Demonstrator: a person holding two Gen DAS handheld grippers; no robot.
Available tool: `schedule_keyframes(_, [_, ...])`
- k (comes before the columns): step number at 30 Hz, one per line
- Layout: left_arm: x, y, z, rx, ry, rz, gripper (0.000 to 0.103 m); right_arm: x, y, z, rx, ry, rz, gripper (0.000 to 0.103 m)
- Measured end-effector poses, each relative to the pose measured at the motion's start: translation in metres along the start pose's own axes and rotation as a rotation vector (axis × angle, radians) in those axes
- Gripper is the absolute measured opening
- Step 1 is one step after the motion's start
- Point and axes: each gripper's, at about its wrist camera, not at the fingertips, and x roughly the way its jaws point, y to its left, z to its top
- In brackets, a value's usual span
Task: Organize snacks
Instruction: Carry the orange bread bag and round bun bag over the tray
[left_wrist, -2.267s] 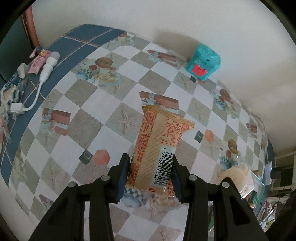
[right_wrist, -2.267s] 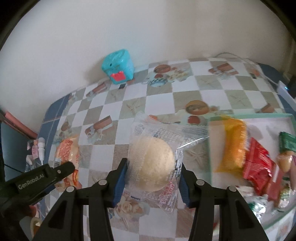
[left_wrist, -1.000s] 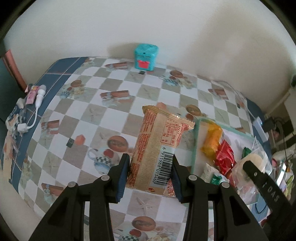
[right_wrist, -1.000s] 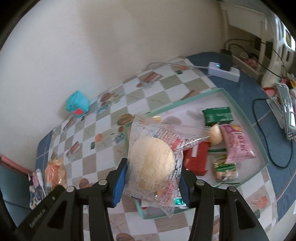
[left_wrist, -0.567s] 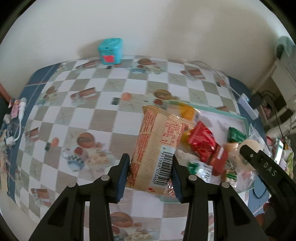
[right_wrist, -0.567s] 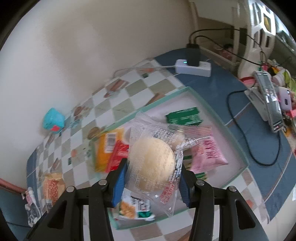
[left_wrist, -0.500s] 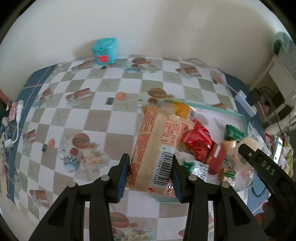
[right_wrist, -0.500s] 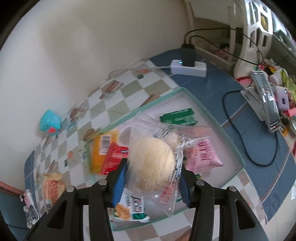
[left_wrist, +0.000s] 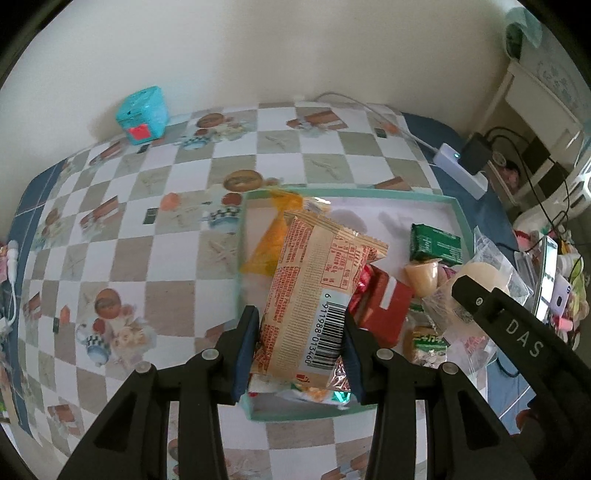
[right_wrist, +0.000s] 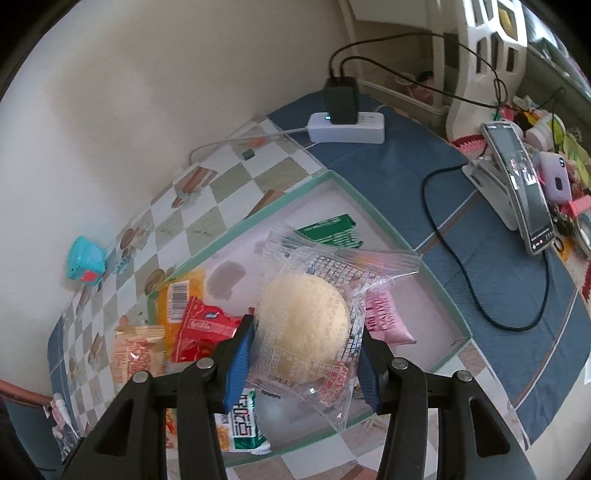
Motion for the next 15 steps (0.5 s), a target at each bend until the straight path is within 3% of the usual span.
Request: schedule_keyframes(15, [0.032, -0.027, 0.002, 0.056, 0.034, -0.009, 0.044, 0.014, -0.008, 0.011, 0.008, -0.004, 0.013, 0.053])
